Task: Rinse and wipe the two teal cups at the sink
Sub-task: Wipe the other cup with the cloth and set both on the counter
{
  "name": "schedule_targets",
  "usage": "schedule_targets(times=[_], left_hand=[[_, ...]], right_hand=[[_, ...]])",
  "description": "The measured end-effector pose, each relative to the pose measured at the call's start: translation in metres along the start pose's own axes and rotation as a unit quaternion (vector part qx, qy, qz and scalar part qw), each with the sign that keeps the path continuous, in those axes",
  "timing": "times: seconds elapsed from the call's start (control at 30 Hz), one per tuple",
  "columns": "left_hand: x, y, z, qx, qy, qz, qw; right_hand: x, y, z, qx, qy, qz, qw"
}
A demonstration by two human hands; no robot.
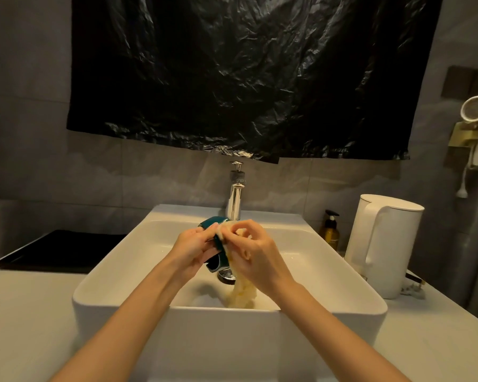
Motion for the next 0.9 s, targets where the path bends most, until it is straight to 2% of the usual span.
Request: schedule_targets(times=[0.1,0.27,0.37,0.47,0.63,0.8,0.9], left_hand=[[0.001,-0.007,0.004,-0.033,0.010,0.028,0.999],[0.001,-0.010,0.003,-0.089,0.008,0.062,0.994],[0.000,-0.017,0.006,-0.177,0.003,0.094,0.980],[0.002,-0.022,0.008,-0.212,0.003,0.110,0.971],[0.003,-0.018,0.004,-0.209,-0.012,0.113,0.971],[0.004,-0.028,0.011,-0.241,0.006,0.125,0.962],[0.003,-0.027,0.010,-0.250,-0.001,0.118,0.961]], right_hand=[[-0.006,-0.003,-0.013,-0.039,-0.079,-0.023,0.996],[-0.003,-0.006,-0.011,-0.028,-0.056,0.020,0.998],[-0.005,-0.011,-0.019,-0.056,-0.105,0.050,0.992],[-0.007,-0.018,-0.026,-0.106,-0.154,0.074,0.980],[0.000,-0.014,-0.014,-0.111,-0.090,0.102,0.984],[-0.004,-0.026,-0.035,-0.167,-0.189,0.097,0.963],[-0.001,-0.020,-0.022,-0.141,-0.148,0.095,0.974]])
Point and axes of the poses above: each hand's wrist, its own x-axis away from the middle knuckle, its own y-axis out of the back of the hand, z = x × y, the point moved 8 cm from there along -x, towards the middle knuckle, and after that the axes turned 13 degrees about z, right-handed, at the moved point
